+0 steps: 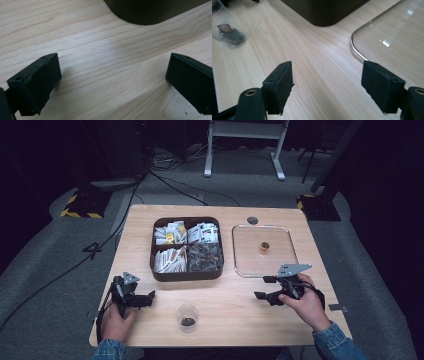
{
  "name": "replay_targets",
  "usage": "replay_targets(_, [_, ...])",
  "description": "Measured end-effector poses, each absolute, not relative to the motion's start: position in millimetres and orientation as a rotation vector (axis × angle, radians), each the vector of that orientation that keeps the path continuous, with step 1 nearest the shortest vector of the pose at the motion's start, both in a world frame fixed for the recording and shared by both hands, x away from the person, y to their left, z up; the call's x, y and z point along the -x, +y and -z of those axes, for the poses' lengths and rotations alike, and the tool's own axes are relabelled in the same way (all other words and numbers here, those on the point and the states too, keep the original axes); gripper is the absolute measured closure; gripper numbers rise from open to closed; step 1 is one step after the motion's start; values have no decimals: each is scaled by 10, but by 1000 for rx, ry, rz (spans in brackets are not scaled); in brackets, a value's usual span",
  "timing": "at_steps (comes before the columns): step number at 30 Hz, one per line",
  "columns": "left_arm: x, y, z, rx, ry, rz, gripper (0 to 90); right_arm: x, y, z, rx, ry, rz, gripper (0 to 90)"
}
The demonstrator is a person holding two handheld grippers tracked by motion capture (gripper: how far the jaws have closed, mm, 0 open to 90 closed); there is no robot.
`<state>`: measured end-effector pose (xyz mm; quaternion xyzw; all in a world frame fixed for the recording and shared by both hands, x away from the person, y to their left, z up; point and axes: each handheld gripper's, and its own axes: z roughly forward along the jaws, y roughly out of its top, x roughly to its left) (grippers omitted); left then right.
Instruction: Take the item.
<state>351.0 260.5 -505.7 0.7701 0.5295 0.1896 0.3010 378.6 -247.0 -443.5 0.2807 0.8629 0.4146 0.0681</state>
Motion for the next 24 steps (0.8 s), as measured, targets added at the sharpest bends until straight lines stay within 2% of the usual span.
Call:
replay_targets(10, [-3510, 2605, 5057, -2043, 1405, -503, 3, -3755, -2603, 4690, -898, 2602, -1196, 249])
replay_targets(24, [-3510, 2604, 5058, -2043, 1405, -504, 3, -3632, -2613, 4865, -878, 2608, -1157, 241])
